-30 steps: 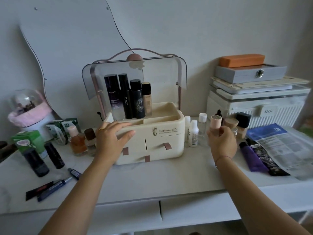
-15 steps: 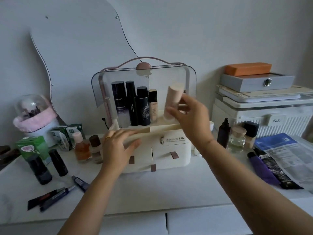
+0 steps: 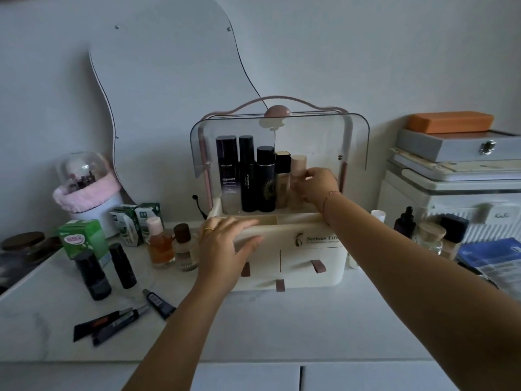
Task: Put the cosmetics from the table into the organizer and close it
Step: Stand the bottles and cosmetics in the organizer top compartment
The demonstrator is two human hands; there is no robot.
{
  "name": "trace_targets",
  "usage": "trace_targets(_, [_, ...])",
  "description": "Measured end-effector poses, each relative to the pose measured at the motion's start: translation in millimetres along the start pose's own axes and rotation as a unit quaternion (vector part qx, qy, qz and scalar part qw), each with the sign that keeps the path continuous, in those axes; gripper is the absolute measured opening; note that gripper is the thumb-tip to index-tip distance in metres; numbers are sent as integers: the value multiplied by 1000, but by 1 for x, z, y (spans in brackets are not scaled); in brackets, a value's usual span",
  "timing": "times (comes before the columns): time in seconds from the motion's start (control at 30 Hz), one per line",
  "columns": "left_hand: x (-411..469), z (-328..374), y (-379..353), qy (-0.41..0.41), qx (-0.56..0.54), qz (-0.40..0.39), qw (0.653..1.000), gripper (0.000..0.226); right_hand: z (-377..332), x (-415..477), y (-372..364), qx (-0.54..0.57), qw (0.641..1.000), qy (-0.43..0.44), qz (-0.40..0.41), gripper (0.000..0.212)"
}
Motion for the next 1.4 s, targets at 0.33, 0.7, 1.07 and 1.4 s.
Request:
trace_targets(0.33, [0,0,2,-8,-2,4,1000,41,-2,-1,3,-98,995,20,7,19])
trace_targets(0.7, [-1,3,4,-21,7,2,1000,36,54,-137,104,5,960,214,179,16])
trace_targets(1.07, [0,2,0,-17,23,10,1000,29,176,-63,232,-33,962,-24,272,46])
trace_targets(1.4, [1,1,0,-16,32,6,999,30,199,-49,233,-49,966,-66,246,37])
Point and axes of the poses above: each hand's wrist, its own x-axis towards the middle knuckle, its own y-axis out of the back of the hand, z = x × y, the point moved 3 cm from there along x, towards the middle knuckle, and after that the axes turned 5 degrees about x, right-handed, at the moved point
